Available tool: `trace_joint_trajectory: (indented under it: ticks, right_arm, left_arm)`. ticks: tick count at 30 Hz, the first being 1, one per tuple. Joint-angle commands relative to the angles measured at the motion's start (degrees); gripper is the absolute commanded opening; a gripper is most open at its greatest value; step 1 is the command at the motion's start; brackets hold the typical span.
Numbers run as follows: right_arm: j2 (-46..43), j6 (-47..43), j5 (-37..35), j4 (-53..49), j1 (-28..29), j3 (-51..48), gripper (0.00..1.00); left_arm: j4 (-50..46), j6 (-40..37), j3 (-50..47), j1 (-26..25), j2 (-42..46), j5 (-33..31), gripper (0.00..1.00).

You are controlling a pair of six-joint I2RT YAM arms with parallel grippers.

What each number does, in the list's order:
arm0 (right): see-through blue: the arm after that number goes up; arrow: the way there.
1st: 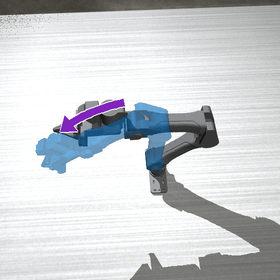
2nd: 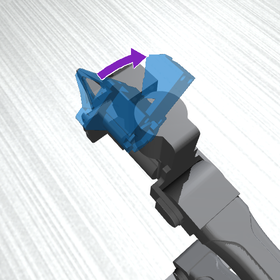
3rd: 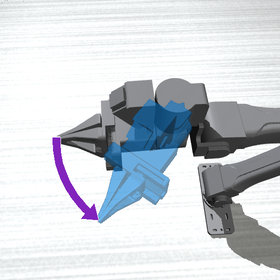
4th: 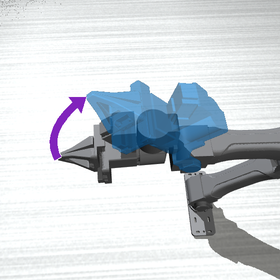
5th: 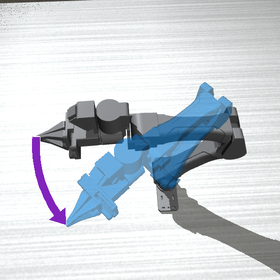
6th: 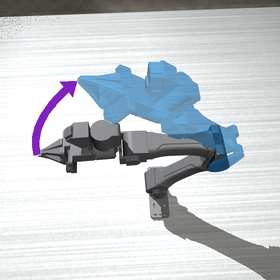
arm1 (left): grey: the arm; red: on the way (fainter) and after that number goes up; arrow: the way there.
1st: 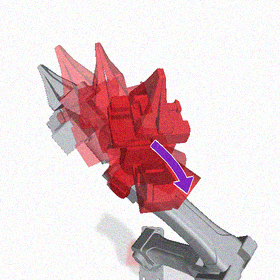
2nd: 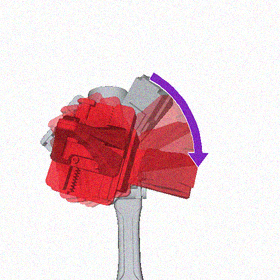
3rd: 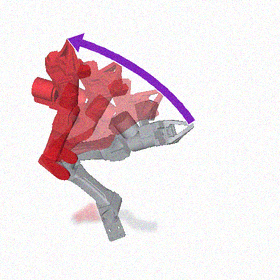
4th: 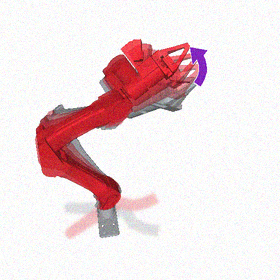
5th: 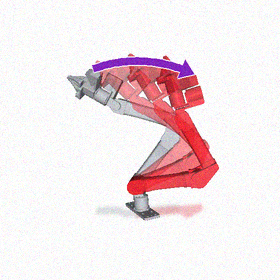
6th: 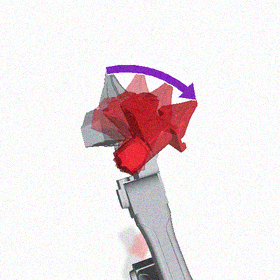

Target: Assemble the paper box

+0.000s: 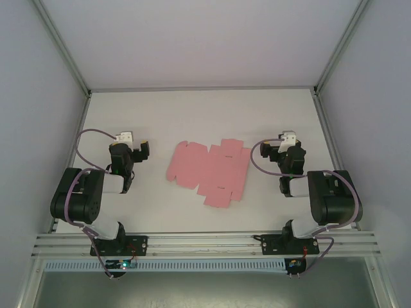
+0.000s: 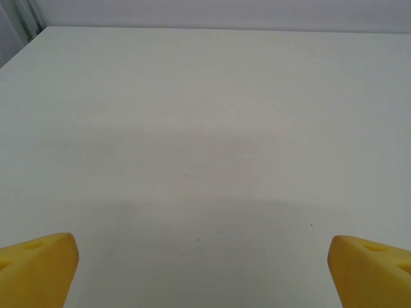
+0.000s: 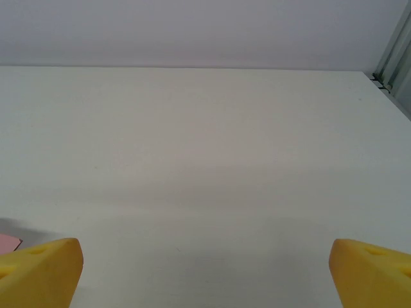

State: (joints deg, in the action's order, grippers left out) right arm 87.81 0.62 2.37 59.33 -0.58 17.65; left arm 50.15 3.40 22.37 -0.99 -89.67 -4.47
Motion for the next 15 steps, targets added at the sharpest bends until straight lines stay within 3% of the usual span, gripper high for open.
trace_joint_trajectory:
  ticks: [1, 12, 15]
  right_arm:
    - [-0.81, -0.36, -0.77, 0.35, 0.32, 0.85, 0.98]
    - [-0.97, -0.18, -0.53, 0.45, 0.05, 0.95, 0.98]
    - [-2.64, -0.62, -1.75, -4.4, 0.58, 2.87, 0.98]
  left_arm:
    - [-0.19, -0.96, 0.25, 0.73, 0.55, 0.15, 1.0]
    - [-0.36, -0.97, 0.3, 0.74, 0.53, 0.1, 1.0]
    - [-0.32, -1.05, 0.3, 0.73, 0.55, 0.14, 1.0]
